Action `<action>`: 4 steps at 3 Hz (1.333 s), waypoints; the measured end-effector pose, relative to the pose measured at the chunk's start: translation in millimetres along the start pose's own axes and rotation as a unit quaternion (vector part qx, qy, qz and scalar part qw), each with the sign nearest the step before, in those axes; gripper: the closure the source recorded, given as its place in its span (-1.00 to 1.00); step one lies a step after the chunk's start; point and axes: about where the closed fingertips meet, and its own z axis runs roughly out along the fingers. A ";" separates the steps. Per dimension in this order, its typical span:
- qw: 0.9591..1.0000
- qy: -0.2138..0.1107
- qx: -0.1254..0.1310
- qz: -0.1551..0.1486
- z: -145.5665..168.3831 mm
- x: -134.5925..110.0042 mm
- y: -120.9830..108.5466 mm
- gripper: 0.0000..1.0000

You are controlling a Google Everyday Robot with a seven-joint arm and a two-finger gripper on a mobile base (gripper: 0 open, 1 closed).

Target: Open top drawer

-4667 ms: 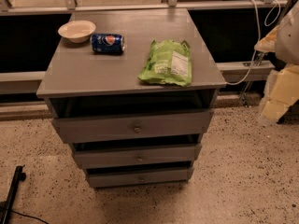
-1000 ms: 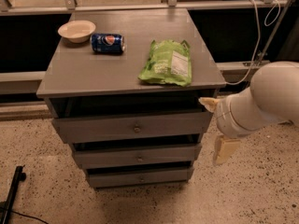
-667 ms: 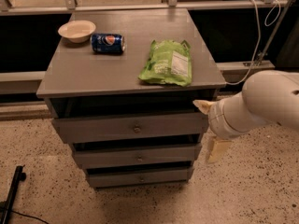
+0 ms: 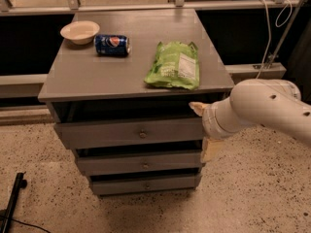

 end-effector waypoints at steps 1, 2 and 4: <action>0.999 -0.008 0.026 -0.025 39.4 1.6 -28.5 -1.00; 0.999 -0.009 0.027 -0.027 39.9 2.2 -27.8 -1.00; 0.997 -0.029 0.059 -0.044 45.0 9.3 -27.9 -1.00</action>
Offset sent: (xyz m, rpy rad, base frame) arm 0.0642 0.0241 -0.0285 0.0110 -0.0991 0.0622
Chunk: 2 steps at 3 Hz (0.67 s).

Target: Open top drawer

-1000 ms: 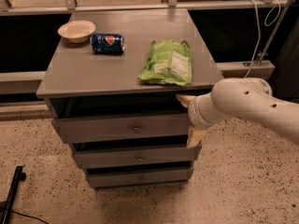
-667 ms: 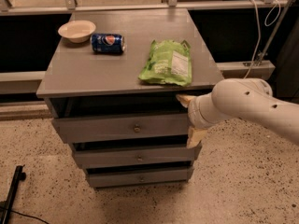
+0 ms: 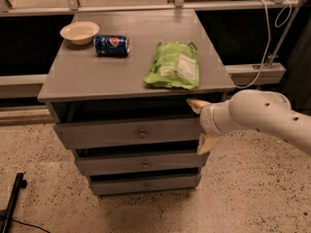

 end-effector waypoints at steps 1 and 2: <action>1.000 -0.007 -0.002 -0.005 11.4 6.8 -0.3 -1.00; 0.999 -0.003 -0.034 0.006 28.5 14.0 0.7 -1.00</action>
Offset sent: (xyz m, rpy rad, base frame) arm 0.0246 -0.0037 -0.0349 -0.0150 0.1190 0.0078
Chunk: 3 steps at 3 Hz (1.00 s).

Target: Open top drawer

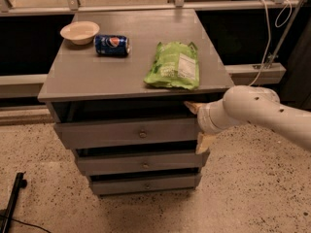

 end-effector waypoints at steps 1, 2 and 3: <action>1.000 0.007 -0.017 0.009 9.7 3.5 -0.1 -1.00; 0.999 0.024 -0.038 0.027 23.5 13.6 -0.3 -0.92; 0.998 0.032 -0.050 0.037 29.2 18.6 1.2 -0.49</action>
Offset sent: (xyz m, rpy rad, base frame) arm 0.0241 -0.0072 -0.0289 -0.0609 0.1105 -0.0859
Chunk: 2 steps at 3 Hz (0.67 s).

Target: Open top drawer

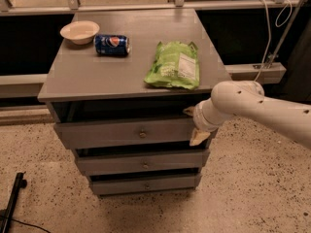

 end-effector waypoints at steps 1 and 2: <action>1.000 0.004 -0.006 0.006 2.4 3.1 2.2 -0.32; 1.000 0.004 -0.007 0.006 2.3 3.0 2.4 -0.32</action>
Offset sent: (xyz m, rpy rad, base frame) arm -0.0211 -0.0015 0.0103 -0.0129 0.0031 0.0081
